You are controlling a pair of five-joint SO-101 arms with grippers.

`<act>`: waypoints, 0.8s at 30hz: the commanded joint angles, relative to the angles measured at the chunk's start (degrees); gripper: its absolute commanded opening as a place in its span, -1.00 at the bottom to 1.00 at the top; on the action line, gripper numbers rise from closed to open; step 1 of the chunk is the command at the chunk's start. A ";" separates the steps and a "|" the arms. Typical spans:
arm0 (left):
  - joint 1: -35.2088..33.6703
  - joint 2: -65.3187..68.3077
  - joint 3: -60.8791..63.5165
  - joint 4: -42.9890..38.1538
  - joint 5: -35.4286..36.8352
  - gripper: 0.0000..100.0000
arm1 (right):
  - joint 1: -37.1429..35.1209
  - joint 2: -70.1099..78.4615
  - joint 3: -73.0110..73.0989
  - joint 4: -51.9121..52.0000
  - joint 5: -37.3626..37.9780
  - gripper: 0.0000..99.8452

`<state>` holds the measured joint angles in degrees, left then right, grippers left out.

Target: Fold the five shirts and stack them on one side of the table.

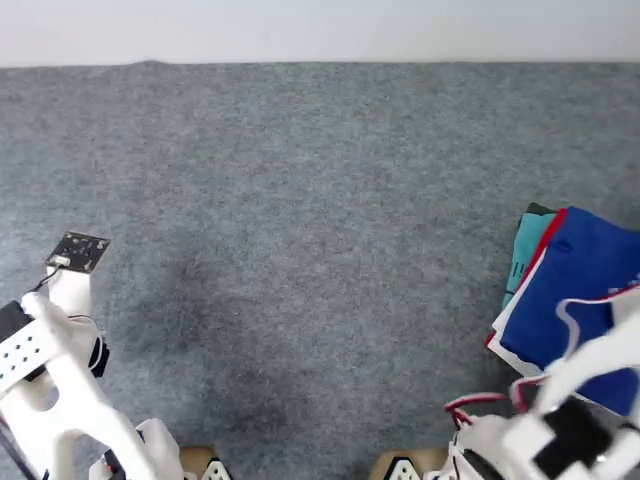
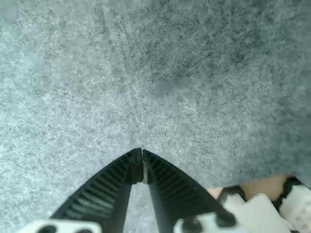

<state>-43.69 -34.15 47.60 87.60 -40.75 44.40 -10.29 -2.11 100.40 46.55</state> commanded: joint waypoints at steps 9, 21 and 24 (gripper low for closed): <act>0.18 -7.21 -5.05 1.67 7.30 -0.99 | -20.18 -25.89 23.21 1.45 -24.79 -0.98; 6.86 -49.49 18.24 -12.48 30.59 -0.98 | -35.56 -42.15 44.84 -10.07 -50.20 -0.98; 11.78 -57.49 23.16 -13.01 30.95 -0.92 | -36.53 -45.41 48.70 -14.99 -51.34 -0.98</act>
<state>-35.69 -84.09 67.82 76.88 -11.91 9.05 -52.13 44.84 89.41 -3.03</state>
